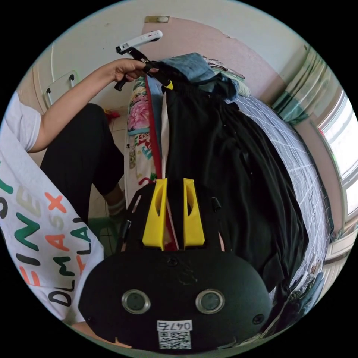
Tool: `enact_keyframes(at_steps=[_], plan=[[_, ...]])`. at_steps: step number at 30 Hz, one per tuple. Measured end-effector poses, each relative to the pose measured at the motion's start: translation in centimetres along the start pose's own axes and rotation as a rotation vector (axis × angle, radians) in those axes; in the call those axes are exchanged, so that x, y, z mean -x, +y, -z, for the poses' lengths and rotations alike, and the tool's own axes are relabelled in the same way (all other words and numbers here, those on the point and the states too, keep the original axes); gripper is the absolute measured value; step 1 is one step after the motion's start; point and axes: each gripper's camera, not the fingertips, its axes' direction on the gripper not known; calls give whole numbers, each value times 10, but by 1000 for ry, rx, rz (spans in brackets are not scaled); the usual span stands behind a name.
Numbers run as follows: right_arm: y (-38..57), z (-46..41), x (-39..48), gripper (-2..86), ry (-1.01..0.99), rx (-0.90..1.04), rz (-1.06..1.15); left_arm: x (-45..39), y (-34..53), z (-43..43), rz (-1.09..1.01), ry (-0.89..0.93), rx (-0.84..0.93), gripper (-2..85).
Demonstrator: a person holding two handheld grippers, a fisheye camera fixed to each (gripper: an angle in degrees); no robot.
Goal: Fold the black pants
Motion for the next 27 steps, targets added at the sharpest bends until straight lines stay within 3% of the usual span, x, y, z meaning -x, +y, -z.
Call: enact_keyframes(at_steps=[2,8,10,12,17,19,23,27], plan=[[15,9,-1,14,13,-20,-20,-11,-6,-10,16,-16,63,17],[127,57,-59,-3,420,-13,-361,-41,-21,-8,103,-53,42,115],[179,65,-95,-5,385,47,-483,-54,-26,2,148,-113,-11,104],[204,65,-116,-5,261,51,-471,-77,-33,15,136,-144,-83,85],[240,41,-158,-5,4,87,-372,-201,-74,24,-171,17,-176,69],[274,40,-178,-5,63,189,-415,-254,-90,19,-290,51,-159,68],[345,67,-203,-5,150,216,-561,-378,-117,-1,-539,91,-123,65],[429,96,-210,-3,402,435,-785,-491,-135,-26,-755,213,-46,64]])
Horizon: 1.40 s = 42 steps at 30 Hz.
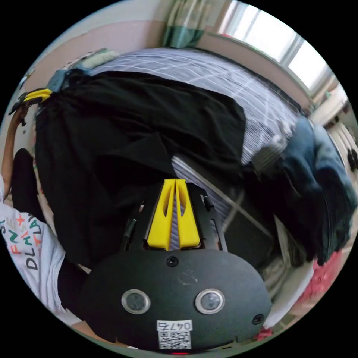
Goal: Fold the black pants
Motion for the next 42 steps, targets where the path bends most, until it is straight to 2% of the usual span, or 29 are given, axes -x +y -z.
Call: enact_keyframes(at_steps=[1,3,6,8,10,12,19,23,27,30,33,36,39,42], plan=[[20,4,-10,-1,88,-23,-53,-24,-29,-18,-64,46,18,65],[51,17,-17,6,116,-125,-83,-60,-69,-44,-146,99,53,65],[96,30,-22,39,22,-240,-86,-115,-127,-81,-250,150,98,65],[118,31,-28,56,-64,-252,-89,-153,-168,-106,-314,170,120,63],[143,30,-35,68,-272,-285,-113,-175,-198,-122,-335,176,120,60],[158,25,-32,73,-391,-295,-112,-193,-228,-137,-335,193,116,56],[172,-14,-34,85,-432,-248,-208,-239,-313,-201,-287,210,186,32],[167,-21,-27,21,-476,-244,-155,-262,-339,-221,-297,249,201,21],[174,-6,-2,3,-339,-227,-68,-283,-360,-234,-335,218,213,14],[200,20,-8,4,-182,-227,-127,-294,-377,-235,-340,196,181,7],[234,33,-22,8,-211,-206,-206,-297,-394,-235,-302,216,131,4],[262,32,-21,10,-218,-89,-214,-302,-405,-240,-274,248,139,6],[282,33,-7,10,-125,45,-171,-310,-408,-232,-281,282,95,7],[295,54,-2,10,6,-13,-176,-316,-401,-206,-296,299,18,8]])
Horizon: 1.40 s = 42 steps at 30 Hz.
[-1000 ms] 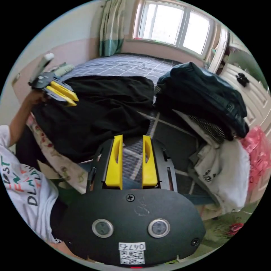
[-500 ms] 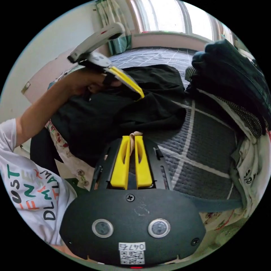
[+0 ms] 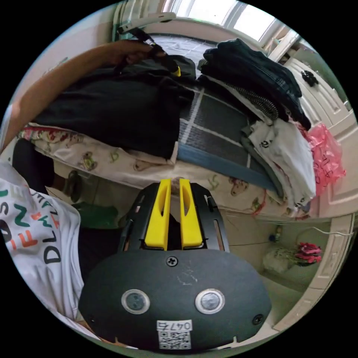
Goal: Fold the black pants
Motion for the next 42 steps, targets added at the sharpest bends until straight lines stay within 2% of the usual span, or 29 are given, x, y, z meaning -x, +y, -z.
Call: enact_keyframes(at_steps=[4,6,9,12,15,20,22,25,30,36,42], plan=[[-25,27,-7,9,-73,-299,33,-36,37,15,-50,-23,47,10],[-51,21,-11,11,-28,-343,59,-58,60,13,-73,10,69,11],[-101,-7,-20,21,-24,-350,126,-91,92,4,-79,10,86,12],[-136,-31,-14,30,-92,-365,272,-110,117,-4,-45,-49,108,12],[-148,-43,10,27,-60,-397,435,-124,136,-5,-14,-97,123,9],[-165,-62,33,7,-105,-257,558,-134,154,-3,24,-95,109,1],[-172,-52,33,5,65,-285,503,-134,157,-2,28,-89,114,-1],[-186,-34,29,12,135,-335,426,-135,159,1,37,-71,100,-5],[-204,-63,41,27,227,-104,461,-138,166,3,36,-67,107,-3],[-172,-13,19,23,95,-252,260,-137,189,19,48,-8,71,34],[-95,16,22,29,-72,-160,173,-122,219,60,83,-22,-19,47]])
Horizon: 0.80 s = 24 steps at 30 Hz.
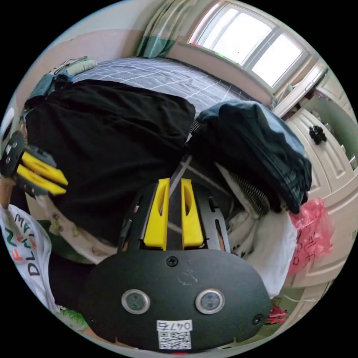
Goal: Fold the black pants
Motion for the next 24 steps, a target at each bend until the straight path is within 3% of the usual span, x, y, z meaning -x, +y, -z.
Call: enact_keyframes(at_steps=[5,12,24], plan=[[51,14,32,38,-145,-43,22,16,32,18,36,7,1,48],[53,4,87,17,-8,-54,313,27,64,17,77,-35,90,49],[46,31,107,27,12,-119,387,35,102,29,99,-18,98,48]])
